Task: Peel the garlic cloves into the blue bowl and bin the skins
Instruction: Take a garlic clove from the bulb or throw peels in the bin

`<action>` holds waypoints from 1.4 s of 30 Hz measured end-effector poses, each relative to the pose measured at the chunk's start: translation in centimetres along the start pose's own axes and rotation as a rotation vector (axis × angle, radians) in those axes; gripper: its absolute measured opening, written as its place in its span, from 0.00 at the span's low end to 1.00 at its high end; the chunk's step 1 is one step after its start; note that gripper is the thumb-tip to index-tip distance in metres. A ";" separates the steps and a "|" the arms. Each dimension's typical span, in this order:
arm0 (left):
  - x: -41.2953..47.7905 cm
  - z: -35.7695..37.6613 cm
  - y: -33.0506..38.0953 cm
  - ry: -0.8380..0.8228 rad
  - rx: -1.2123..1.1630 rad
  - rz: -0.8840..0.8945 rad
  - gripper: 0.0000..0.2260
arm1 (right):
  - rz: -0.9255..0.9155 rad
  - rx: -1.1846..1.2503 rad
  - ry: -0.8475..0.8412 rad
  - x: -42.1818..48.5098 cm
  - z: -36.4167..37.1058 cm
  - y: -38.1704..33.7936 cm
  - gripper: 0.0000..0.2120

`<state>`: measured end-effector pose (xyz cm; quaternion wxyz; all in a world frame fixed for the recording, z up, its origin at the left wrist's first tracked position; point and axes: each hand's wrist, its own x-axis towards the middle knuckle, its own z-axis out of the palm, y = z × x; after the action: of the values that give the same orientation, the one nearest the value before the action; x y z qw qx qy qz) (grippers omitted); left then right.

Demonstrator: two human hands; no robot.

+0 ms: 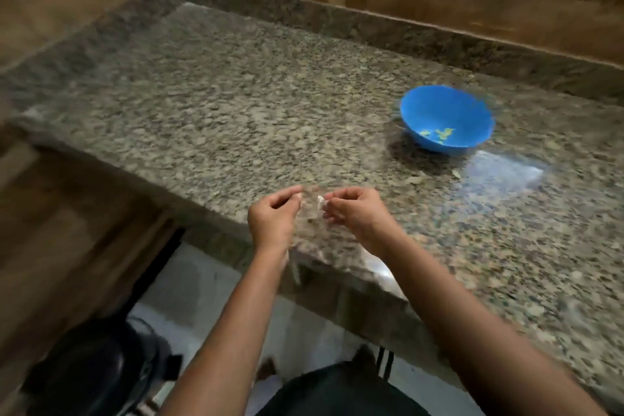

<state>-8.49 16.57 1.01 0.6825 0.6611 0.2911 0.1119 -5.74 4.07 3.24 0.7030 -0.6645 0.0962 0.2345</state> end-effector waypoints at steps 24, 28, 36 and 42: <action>2.2 -53.7 -10.9 0.833 -0.374 -0.382 0.08 | 0.326 -0.371 -0.595 -2.9 54.7 17.9 0.07; 2.2 -56.7 -12.3 0.874 -0.286 -0.442 0.08 | 0.444 -0.543 -0.660 -1.1 58.3 20.9 0.07; 6.5 -58.5 -18.2 0.863 -0.262 -0.722 0.05 | 0.602 -0.739 -0.521 4.2 61.8 27.8 0.07; 10.7 -58.5 -21.8 0.841 -0.394 -0.710 0.07 | 0.754 -0.645 -0.443 6.5 63.0 31.9 0.03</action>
<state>-36.80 69.09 -20.17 0.6141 0.2825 0.7143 0.1810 -25.81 67.31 -21.85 0.3340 -0.7004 0.1006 0.6227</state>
